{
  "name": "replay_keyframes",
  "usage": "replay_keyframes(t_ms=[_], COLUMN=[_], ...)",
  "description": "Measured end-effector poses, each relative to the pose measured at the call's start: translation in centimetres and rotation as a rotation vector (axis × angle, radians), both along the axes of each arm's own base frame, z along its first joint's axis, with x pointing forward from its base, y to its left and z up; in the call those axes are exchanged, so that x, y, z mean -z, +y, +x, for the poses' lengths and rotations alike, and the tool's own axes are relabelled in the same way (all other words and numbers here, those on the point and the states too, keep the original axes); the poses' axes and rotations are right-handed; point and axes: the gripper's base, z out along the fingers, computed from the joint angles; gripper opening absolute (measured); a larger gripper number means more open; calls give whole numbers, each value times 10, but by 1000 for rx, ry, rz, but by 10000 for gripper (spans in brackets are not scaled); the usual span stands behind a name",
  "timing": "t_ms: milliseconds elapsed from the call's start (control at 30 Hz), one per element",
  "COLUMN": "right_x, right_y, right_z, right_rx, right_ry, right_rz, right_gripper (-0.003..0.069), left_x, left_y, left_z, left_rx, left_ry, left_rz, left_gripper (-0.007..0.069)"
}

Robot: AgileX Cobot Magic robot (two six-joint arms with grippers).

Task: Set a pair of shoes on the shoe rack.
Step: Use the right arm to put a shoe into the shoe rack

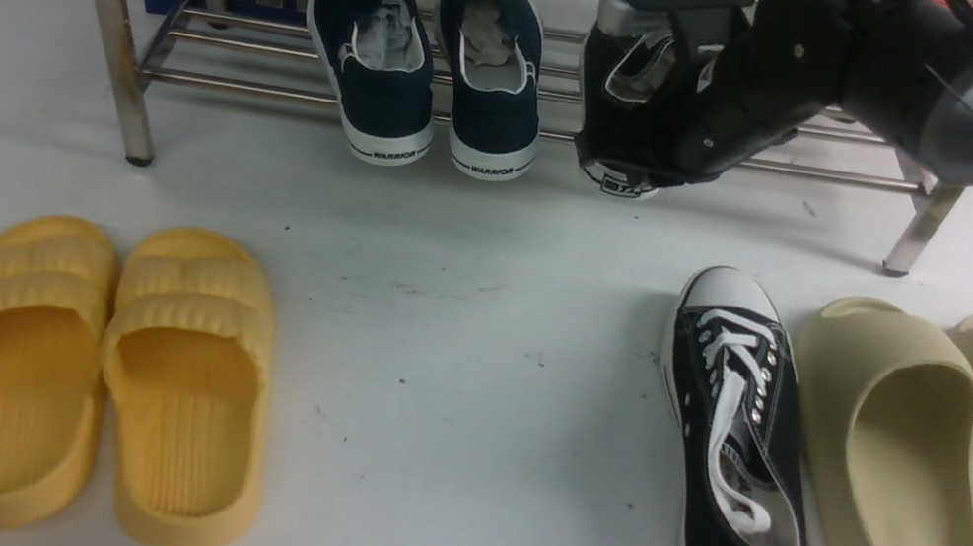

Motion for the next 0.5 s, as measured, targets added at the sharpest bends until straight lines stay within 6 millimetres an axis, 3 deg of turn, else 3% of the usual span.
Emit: replay_keyframes(t_ms=[500], right_x=[7], right_y=[-5], right_z=[7], right_rx=[30], right_ry=[-9], right_rz=[-1], right_gripper=[27], left_x=[0], left_y=[0], left_z=[0], left_rx=[0], left_ry=[0], left_rz=[0], left_gripper=[237])
